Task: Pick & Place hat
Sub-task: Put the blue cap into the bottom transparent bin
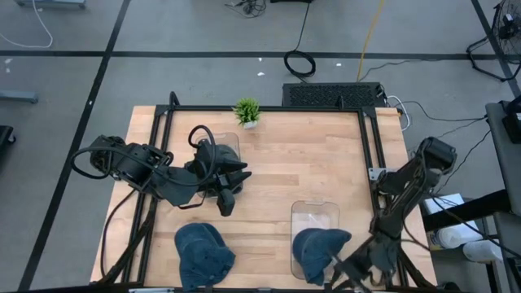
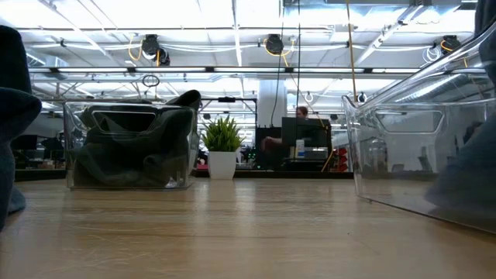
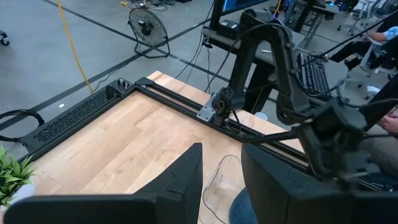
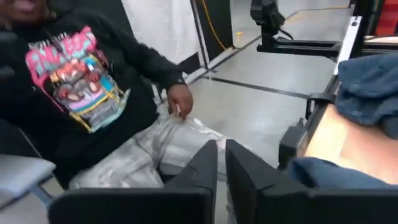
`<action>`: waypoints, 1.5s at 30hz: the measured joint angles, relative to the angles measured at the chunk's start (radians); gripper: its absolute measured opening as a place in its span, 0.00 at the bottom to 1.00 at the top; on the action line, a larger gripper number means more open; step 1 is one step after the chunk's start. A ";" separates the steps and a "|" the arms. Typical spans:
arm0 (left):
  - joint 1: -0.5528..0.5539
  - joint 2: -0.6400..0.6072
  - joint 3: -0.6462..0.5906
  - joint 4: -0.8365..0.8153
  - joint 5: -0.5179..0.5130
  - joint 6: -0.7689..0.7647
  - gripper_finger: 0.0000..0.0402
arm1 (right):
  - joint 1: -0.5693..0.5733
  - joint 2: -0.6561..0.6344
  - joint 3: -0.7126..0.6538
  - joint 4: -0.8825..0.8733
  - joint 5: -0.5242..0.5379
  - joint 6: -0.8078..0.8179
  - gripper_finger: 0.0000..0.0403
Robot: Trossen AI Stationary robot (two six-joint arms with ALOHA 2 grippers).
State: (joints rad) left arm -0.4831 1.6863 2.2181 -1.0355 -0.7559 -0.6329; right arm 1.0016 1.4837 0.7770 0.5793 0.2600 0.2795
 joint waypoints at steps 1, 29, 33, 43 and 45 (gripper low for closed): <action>0.000 0.000 0.000 0.000 0.000 0.000 0.30 | 0.001 0.019 0.018 -0.004 -0.001 -0.013 0.04; 0.000 0.000 0.000 0.000 0.000 0.000 0.30 | -0.129 0.122 0.094 -0.307 0.222 0.171 0.00; 0.000 0.000 0.000 0.000 0.000 0.000 0.30 | -0.102 0.111 0.094 -0.159 0.088 0.061 0.00; 0.000 0.000 0.000 0.000 0.000 0.000 0.30 | 0.041 -0.084 0.094 -0.548 0.652 0.158 0.00; 0.000 0.000 0.000 0.000 0.000 0.000 0.30 | 0.075 -0.120 0.094 -0.683 0.793 0.238 0.00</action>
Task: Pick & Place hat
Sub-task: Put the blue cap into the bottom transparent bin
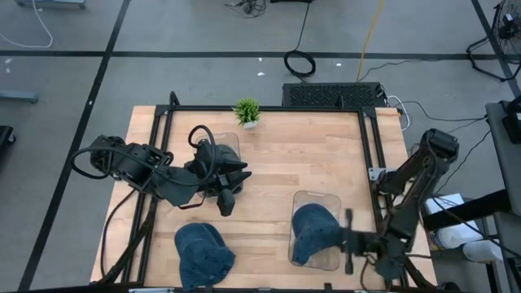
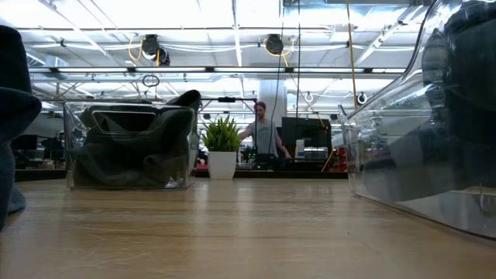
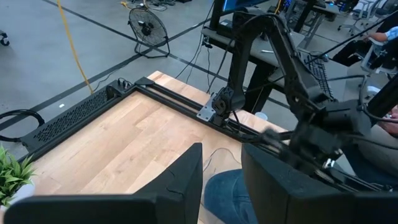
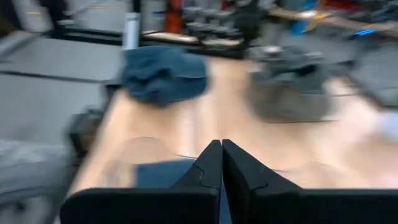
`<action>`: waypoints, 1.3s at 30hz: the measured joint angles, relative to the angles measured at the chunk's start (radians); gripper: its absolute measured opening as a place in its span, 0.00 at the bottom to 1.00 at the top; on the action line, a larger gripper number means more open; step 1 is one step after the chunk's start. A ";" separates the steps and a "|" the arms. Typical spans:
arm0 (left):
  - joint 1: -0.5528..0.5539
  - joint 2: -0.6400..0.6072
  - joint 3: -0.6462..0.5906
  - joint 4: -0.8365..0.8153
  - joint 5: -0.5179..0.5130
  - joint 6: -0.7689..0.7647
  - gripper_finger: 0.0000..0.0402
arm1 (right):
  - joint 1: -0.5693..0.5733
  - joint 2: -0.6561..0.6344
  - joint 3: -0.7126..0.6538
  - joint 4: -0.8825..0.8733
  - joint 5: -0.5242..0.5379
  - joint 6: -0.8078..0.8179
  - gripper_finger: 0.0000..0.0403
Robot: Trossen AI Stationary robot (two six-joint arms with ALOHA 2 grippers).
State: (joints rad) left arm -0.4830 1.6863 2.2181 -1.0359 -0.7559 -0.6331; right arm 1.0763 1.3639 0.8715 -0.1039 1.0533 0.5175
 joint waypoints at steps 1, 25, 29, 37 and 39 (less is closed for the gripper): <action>0.000 0.000 0.000 0.000 0.000 0.000 0.30 | 0.015 -0.013 0.000 -0.063 0.055 0.039 0.00; 0.000 0.000 0.000 0.000 0.000 0.000 0.30 | -0.109 -0.076 -0.001 -0.356 -0.549 0.386 0.00; 0.000 0.000 0.000 0.000 0.000 0.000 0.30 | -0.140 -0.077 -0.001 -0.224 -0.477 0.197 0.00; 0.000 0.000 0.000 0.000 0.000 0.000 0.30 | -0.222 -0.091 0.004 -0.057 -0.540 0.000 0.00; 0.000 0.000 0.000 0.000 0.000 0.000 0.30 | -0.226 -0.116 0.016 -0.108 -0.607 0.014 0.00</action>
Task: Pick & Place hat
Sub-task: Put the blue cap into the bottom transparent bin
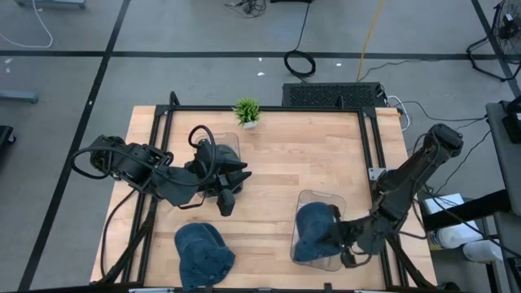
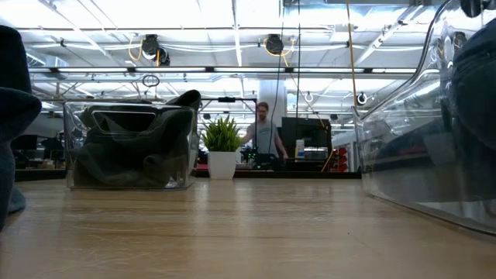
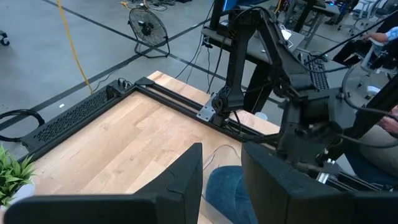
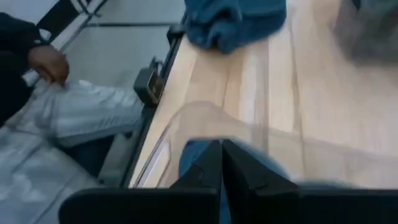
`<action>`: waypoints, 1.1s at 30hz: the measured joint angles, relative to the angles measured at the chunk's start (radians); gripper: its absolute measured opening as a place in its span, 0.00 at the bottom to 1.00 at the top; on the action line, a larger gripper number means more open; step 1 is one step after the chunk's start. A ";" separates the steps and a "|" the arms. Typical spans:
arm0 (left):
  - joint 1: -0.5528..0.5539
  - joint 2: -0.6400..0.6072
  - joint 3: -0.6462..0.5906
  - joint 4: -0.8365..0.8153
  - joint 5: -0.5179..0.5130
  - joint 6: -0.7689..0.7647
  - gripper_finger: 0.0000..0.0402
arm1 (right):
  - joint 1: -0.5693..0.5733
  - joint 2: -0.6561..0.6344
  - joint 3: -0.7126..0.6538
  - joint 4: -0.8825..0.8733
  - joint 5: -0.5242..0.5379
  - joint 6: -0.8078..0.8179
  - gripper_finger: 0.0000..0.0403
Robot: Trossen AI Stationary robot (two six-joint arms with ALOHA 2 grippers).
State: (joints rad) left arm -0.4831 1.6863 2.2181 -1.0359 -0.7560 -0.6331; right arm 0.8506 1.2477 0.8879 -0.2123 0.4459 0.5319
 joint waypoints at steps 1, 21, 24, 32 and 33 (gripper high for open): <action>0.000 0.000 0.000 0.000 0.000 0.000 0.30 | 0.001 -0.016 0.009 -0.046 -0.007 0.032 0.00; 0.000 0.000 0.000 0.000 0.000 0.000 0.30 | 0.039 -0.080 -0.008 -0.431 -0.344 0.624 0.00; 0.000 0.000 0.000 0.000 0.000 0.000 0.30 | 0.048 -0.080 -0.008 -0.342 -0.343 0.566 0.00; 0.000 0.000 0.000 0.000 0.000 0.000 0.30 | 0.032 -0.055 -0.008 -0.339 -0.292 0.528 0.00; 0.000 0.000 0.000 0.000 0.000 0.000 0.30 | 0.029 -0.047 -0.008 -0.332 -0.293 0.522 0.00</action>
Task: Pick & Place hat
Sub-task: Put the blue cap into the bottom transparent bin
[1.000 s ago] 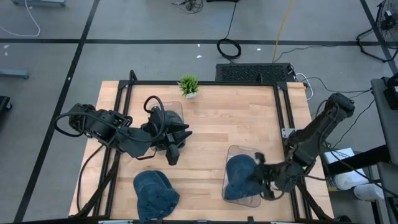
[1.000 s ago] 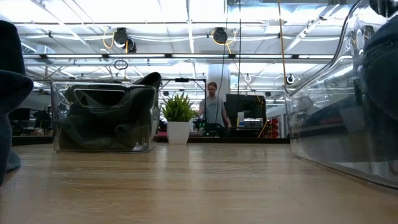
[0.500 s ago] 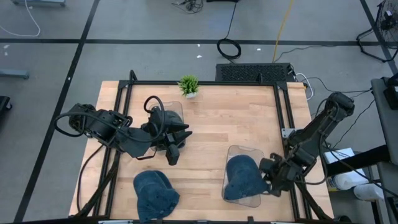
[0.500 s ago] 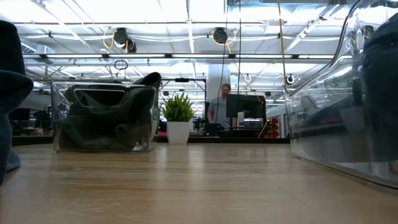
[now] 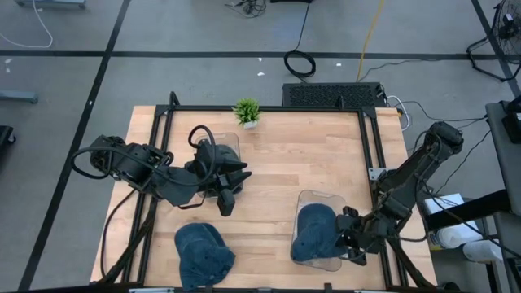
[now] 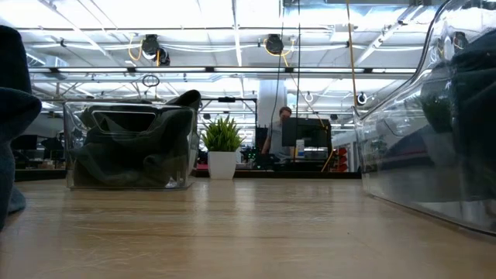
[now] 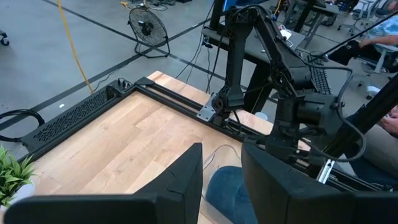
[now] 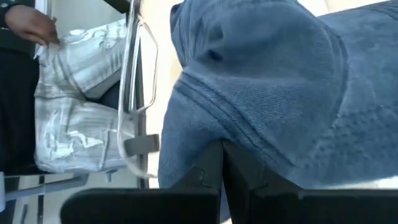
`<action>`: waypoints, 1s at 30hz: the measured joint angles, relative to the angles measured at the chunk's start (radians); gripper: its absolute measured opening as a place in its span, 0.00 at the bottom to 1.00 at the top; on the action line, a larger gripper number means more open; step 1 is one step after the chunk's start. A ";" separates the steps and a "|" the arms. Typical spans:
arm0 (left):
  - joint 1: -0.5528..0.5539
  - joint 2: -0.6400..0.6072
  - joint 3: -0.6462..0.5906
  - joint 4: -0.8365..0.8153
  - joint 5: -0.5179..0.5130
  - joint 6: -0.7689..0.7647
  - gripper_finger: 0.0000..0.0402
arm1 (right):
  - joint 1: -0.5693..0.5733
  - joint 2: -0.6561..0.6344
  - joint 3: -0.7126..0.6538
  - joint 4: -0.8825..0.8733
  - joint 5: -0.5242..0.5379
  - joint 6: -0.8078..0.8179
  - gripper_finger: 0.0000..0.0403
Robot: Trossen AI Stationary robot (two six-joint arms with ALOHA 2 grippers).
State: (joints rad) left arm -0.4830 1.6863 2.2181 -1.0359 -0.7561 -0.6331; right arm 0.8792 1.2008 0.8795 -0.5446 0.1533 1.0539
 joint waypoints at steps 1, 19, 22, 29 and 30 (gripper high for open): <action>0.000 0.000 0.000 0.000 0.000 0.000 0.30 | -0.003 0.011 0.000 0.009 0.000 -0.005 0.00; 0.000 0.000 0.000 0.000 0.000 0.000 0.30 | -0.166 0.254 0.000 0.041 -0.187 -0.079 0.00; 0.000 0.000 0.000 0.000 0.000 0.000 0.30 | -0.169 0.251 -0.001 0.054 -0.218 -0.082 0.00; 0.000 0.000 0.000 0.000 0.000 0.000 0.30 | -0.138 0.147 -0.002 0.156 -0.228 -0.145 0.00; 0.000 0.000 0.000 0.000 0.000 0.000 0.30 | -0.131 0.130 -0.002 0.173 -0.215 -0.167 0.00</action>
State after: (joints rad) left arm -0.4831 1.6863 2.2181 -1.0359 -0.7563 -0.6330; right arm 0.7484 1.3303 0.8780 -0.3712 -0.0616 0.8873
